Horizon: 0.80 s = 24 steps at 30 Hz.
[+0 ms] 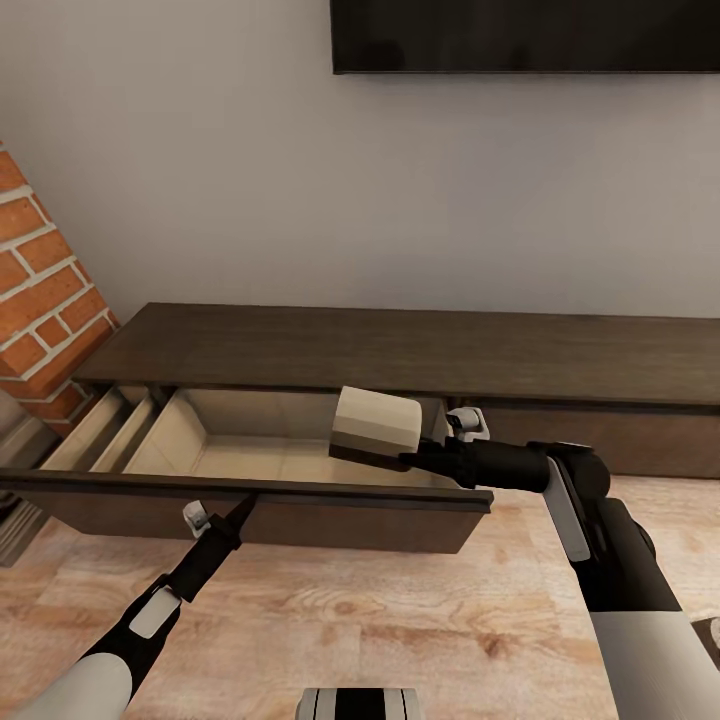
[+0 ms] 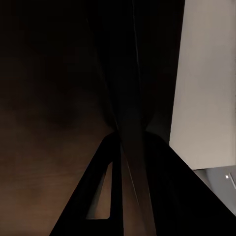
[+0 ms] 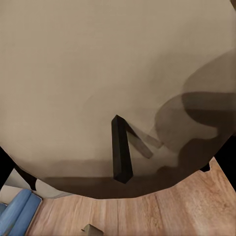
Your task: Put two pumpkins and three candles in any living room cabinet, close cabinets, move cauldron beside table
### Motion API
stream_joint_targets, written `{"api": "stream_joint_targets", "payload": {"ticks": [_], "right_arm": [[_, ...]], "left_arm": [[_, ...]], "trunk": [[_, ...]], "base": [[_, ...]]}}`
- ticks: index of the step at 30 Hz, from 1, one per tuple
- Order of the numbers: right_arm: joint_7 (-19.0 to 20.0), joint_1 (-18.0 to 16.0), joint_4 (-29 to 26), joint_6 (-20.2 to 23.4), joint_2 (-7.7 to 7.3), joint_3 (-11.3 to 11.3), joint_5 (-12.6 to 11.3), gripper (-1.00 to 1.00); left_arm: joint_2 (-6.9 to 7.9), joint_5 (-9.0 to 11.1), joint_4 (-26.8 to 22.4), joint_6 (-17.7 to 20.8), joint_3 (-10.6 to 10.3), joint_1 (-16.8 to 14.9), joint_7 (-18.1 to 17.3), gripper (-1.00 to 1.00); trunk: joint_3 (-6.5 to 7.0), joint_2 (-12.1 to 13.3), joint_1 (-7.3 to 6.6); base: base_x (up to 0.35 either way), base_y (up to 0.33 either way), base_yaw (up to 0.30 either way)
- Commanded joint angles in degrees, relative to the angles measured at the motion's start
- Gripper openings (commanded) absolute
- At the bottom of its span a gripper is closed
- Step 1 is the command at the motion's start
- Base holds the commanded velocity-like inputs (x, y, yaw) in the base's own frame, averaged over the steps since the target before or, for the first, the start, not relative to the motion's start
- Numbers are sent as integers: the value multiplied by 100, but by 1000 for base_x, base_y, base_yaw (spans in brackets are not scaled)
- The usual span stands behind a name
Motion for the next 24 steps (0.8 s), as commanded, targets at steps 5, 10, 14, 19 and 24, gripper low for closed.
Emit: {"api": "stream_joint_targets", "payload": {"ticks": [5, 10, 14, 19, 24], "right_arm": [[-1, -3, 0, 38, -4, 6, -25, -100], [-1, -3, 0, 38, -4, 4, -25, -100], [-1, -3, 0, 39, -4, -2, -25, -100], [-1, -3, 0, 42, -4, -3, -25, -100], [-1, -3, 0, 41, -4, -2, -25, -100]], "left_arm": [[-4, -55, 155, 39, -131, 1, -2, -100], [-4, -56, 155, 38, -134, 1, -2, -100], [-4, -55, 155, 35, -134, 1, -2, -100], [-4, -55, 155, 35, -134, 1, -2, -100], [-4, -55, 155, 34, -134, 1, -2, -100]], "trunk": [[-5, -1, 0], [-5, -1, 0], [-5, -1, 0], [-5, -1, 0], [-5, -1, 0]], "base": [[-8, 0, 0], [-137, 0, 0], [-52, 0, 0], [-5, 0, 0], [0, 0, 0]]}}
